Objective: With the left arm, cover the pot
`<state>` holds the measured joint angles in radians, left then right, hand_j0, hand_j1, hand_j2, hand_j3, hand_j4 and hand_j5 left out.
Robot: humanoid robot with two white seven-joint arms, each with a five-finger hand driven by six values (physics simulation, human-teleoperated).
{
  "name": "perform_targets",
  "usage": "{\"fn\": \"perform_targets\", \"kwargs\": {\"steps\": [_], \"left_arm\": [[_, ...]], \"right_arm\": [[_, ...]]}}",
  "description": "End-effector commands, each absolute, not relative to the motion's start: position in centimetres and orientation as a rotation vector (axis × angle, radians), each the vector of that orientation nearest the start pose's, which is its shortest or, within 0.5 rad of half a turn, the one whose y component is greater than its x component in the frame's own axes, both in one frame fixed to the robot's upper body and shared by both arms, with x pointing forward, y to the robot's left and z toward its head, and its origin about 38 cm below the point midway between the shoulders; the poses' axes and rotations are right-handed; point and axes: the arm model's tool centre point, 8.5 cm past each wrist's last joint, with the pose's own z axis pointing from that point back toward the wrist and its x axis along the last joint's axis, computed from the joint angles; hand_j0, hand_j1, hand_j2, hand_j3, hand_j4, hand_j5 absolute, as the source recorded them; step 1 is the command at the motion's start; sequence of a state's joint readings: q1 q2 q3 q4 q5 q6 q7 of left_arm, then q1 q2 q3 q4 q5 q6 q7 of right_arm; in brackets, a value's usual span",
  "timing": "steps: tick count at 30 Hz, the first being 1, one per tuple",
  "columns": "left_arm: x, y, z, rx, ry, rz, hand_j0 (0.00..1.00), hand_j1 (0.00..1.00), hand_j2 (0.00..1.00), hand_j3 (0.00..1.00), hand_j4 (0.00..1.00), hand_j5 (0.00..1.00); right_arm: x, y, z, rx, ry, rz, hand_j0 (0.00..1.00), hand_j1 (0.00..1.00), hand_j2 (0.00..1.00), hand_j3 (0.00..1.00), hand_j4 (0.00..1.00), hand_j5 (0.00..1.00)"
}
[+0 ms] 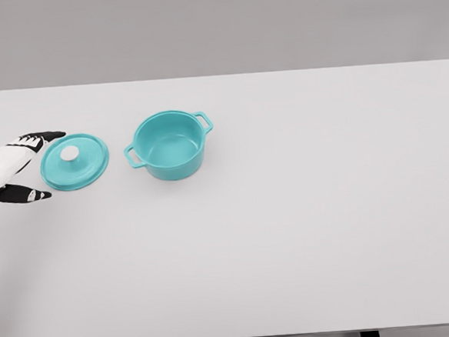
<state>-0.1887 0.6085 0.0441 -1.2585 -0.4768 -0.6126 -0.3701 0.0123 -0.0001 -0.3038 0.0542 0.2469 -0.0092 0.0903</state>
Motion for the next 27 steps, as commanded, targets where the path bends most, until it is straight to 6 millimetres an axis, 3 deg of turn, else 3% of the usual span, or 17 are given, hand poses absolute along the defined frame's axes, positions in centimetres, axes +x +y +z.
{"fn": "perform_targets", "kwargs": {"steps": [1,6,16,27], "left_arm": [[39.3,42.5,13.5,0.564,-1.495,-1.354,1.0,1.0,1.0,1.0,1.0,1.0],[39.3,42.5,13.6,0.568,-1.493,-1.36,1.0,1.0,1.0,1.0,1.0,1.0],[43.6,42.8,19.0,0.781,-1.446,-1.495,1.0,1.0,1.0,1.0,1.0,1.0],[46.2,39.9,19.1,0.715,-1.415,-1.634,0.82,0.82,0.82,0.82,0.82,0.82]], "right_arm": [[-2.4,-25.8,-26.1,0.017,0.049,-0.062,1.0,1.0,1.0,1.0,1.0,1.0],[-2.4,-25.8,-26.1,0.017,0.049,-0.062,1.0,1.0,1.0,1.0,1.0,1.0],[-2.4,-25.8,-26.1,0.017,0.049,-0.062,1.0,1.0,1.0,1.0,1.0,1.0],[-2.4,-25.8,-26.1,0.017,0.049,-0.062,1.0,1.0,1.0,1.0,1.0,1.0]]}}
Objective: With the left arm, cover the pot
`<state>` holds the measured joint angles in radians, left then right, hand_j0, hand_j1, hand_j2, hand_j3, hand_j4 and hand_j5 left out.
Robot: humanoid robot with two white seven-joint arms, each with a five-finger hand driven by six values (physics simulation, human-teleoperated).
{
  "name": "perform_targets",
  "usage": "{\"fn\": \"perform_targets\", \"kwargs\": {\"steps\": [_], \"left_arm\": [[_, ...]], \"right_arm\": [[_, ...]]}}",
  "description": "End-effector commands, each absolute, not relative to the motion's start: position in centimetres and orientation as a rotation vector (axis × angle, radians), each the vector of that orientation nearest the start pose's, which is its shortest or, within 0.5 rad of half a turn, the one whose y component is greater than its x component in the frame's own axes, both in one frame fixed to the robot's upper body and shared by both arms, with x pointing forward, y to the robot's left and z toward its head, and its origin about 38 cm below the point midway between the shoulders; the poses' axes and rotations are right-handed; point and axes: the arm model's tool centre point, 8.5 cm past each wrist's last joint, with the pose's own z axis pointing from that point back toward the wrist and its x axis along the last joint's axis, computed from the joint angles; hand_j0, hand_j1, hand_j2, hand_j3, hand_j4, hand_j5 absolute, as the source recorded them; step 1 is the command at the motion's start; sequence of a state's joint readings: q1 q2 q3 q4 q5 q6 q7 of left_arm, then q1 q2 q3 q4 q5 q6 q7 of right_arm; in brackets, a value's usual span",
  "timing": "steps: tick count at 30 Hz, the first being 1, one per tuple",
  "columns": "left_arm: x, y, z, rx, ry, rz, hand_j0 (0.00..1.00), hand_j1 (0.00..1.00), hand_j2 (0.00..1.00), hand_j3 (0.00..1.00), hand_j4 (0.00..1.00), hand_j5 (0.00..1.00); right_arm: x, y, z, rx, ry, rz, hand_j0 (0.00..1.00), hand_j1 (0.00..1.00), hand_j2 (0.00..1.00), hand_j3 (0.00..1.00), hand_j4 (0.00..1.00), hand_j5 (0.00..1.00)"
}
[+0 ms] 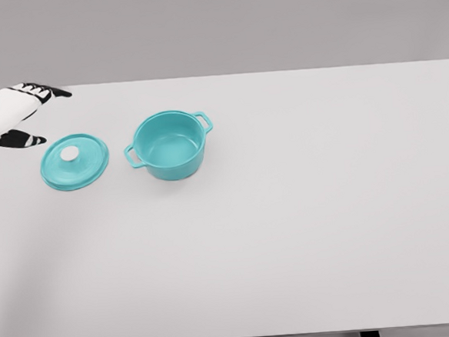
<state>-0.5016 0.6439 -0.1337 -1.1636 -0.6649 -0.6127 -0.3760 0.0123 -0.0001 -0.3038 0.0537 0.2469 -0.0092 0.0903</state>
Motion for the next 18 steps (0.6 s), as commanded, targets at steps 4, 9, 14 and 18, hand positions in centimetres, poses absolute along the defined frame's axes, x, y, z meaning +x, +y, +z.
{"fn": "perform_targets", "kwargs": {"steps": [4,9,14,18], "left_arm": [[46.2,39.6,18.7,0.702,-1.406,-1.648,0.82,0.82,0.82,0.82,0.82,0.82],[45.8,40.1,18.4,0.693,-1.366,-1.69,0.82,0.82,0.82,0.82,0.82,0.82],[45.7,39.7,17.7,0.674,-1.355,-1.707,0.82,0.82,0.82,0.82,0.82,0.82],[45.5,39.3,16.9,0.652,-1.342,-1.727,0.77,0.77,0.77,0.77,0.77,0.77]], "right_arm": [[-2.4,-25.8,-26.1,0.017,0.049,-0.062,1.0,1.0,1.0,1.0,1.0,1.0],[-2.5,-25.8,-26.1,0.018,0.051,-0.062,1.0,1.0,1.0,1.0,1.0,1.0],[-2.5,-25.8,-26.1,0.018,0.051,-0.062,1.0,1.0,1.0,1.0,1.0,1.0],[-2.4,-25.8,-26.1,0.017,0.049,-0.062,1.0,1.0,1.0,1.0,1.0,1.0]]}}
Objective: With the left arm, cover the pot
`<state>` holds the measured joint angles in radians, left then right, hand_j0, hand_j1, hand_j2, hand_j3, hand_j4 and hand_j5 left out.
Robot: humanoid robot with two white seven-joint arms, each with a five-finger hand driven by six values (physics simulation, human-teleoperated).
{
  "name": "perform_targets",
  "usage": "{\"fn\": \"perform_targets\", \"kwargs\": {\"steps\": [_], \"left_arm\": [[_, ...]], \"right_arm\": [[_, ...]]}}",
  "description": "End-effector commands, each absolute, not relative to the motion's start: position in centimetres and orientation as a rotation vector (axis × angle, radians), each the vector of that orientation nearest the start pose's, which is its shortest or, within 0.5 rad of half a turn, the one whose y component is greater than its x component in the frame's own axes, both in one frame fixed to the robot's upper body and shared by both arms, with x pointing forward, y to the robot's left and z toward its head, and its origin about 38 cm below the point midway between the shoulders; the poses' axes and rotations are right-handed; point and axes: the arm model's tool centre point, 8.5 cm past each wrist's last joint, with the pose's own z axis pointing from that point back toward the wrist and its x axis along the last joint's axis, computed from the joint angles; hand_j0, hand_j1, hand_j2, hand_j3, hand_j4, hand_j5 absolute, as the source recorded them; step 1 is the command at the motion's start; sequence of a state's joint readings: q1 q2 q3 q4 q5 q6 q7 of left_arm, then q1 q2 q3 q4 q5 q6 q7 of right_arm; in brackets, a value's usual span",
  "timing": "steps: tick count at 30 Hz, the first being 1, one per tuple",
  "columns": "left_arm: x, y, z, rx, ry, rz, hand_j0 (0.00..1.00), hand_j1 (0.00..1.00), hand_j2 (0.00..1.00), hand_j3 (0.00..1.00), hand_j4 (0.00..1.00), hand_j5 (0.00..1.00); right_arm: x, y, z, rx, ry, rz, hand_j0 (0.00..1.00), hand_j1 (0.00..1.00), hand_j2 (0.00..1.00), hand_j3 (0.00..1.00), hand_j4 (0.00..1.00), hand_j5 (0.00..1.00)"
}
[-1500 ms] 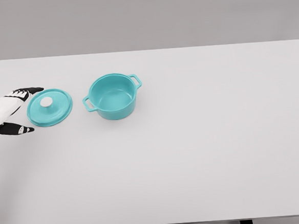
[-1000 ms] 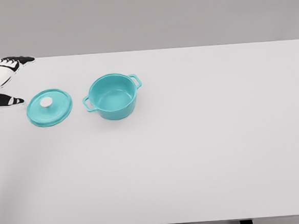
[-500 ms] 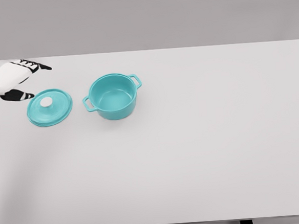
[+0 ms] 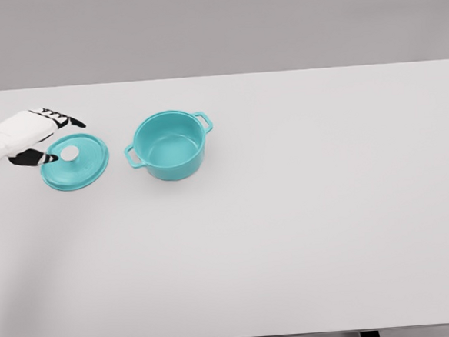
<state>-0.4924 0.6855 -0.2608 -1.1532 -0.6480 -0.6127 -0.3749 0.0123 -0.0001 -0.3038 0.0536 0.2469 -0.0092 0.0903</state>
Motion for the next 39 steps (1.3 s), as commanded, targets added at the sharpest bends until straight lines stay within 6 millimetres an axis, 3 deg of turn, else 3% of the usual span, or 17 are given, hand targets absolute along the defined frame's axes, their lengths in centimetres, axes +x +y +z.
{"fn": "perform_targets", "kwargs": {"steps": [1,14,21,26,39], "left_arm": [[45.4,38.9,16.4,0.636,-1.332,-1.742,0.77,0.77,0.77,0.77,0.77,0.77],[45.4,39.7,14.0,0.591,-1.257,-1.74,0.76,0.76,0.76,0.76,0.76,0.76],[45.6,39.7,14.5,0.603,-1.262,-1.74,0.75,0.75,0.75,0.75,0.75,0.75],[45.7,39.6,14.6,0.603,-1.264,-1.742,0.67,0.67,0.67,0.67,0.67,0.67],[45.9,39.4,14.7,0.605,-1.27,-1.741,0.68,0.68,0.68,0.68,0.68,0.68]], "right_arm": [[-2.4,-25.8,-26.1,0.017,0.049,-0.062,1.0,1.0,1.0,1.0,1.0,1.0],[-2.3,-25.8,-26.1,0.017,0.048,-0.061,1.0,1.0,1.0,1.0,1.0,1.0],[-2.4,-25.8,-26.1,0.017,0.049,-0.062,1.0,1.0,1.0,1.0,1.0,1.0],[-2.4,-25.8,-26.1,0.017,0.049,-0.062,1.0,1.0,1.0,1.0,1.0,1.0],[-2.5,-25.8,-26.1,0.018,0.051,-0.062,1.0,1.0,1.0,1.0,1.0,1.0]]}}
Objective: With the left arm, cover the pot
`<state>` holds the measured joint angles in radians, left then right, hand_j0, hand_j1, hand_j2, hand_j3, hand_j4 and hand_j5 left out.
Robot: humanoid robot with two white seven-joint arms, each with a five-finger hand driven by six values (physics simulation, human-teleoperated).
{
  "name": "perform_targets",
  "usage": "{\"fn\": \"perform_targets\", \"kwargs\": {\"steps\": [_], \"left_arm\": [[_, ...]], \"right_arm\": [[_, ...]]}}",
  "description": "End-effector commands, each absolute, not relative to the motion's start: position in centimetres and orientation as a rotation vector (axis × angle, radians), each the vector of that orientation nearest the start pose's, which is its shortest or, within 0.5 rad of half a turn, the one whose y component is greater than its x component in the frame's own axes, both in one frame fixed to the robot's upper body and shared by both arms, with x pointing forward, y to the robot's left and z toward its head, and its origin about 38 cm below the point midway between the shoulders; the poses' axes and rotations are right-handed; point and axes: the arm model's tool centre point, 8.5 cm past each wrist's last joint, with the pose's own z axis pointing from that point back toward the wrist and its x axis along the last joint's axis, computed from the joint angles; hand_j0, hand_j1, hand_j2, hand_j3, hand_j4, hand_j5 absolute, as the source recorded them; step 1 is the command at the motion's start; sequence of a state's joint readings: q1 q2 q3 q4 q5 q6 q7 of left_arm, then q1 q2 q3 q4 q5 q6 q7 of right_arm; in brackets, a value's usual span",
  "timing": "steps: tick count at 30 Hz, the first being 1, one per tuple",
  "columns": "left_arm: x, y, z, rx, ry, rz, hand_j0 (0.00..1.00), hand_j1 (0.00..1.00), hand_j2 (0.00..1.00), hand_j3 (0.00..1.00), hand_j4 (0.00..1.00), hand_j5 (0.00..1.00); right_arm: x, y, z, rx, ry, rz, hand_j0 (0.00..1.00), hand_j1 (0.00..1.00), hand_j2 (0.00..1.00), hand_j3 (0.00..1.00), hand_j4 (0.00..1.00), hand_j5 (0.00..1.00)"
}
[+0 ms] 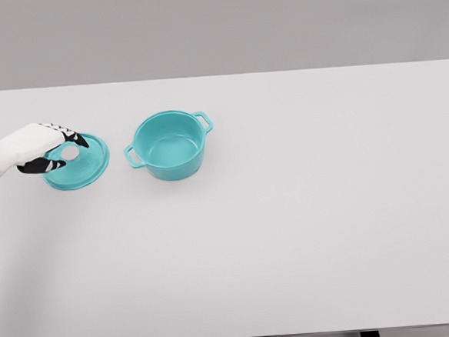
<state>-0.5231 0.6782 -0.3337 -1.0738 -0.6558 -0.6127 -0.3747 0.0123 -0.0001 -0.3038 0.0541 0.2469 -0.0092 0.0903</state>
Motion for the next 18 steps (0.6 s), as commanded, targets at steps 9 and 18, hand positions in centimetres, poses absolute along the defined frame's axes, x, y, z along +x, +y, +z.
{"fn": "perform_targets", "kwargs": {"steps": [9,18], "left_arm": [[45.88,39.37,14.23,0.595,-1.256,-1.747,0.67,0.67,0.67,0.67,0.67,0.67],[46.02,39.51,14.03,0.601,-1.24,-1.751,0.65,0.65,0.65,0.65,0.65,0.65]], "right_arm": [[-2.44,-25.83,-26.1,0.017,0.049,-0.062,1.0,1.0,1.0,1.0,1.0,1.0],[-2.44,-25.83,-26.1,0.017,0.049,-0.062,1.0,1.0,1.0,1.0,1.0,1.0]]}}
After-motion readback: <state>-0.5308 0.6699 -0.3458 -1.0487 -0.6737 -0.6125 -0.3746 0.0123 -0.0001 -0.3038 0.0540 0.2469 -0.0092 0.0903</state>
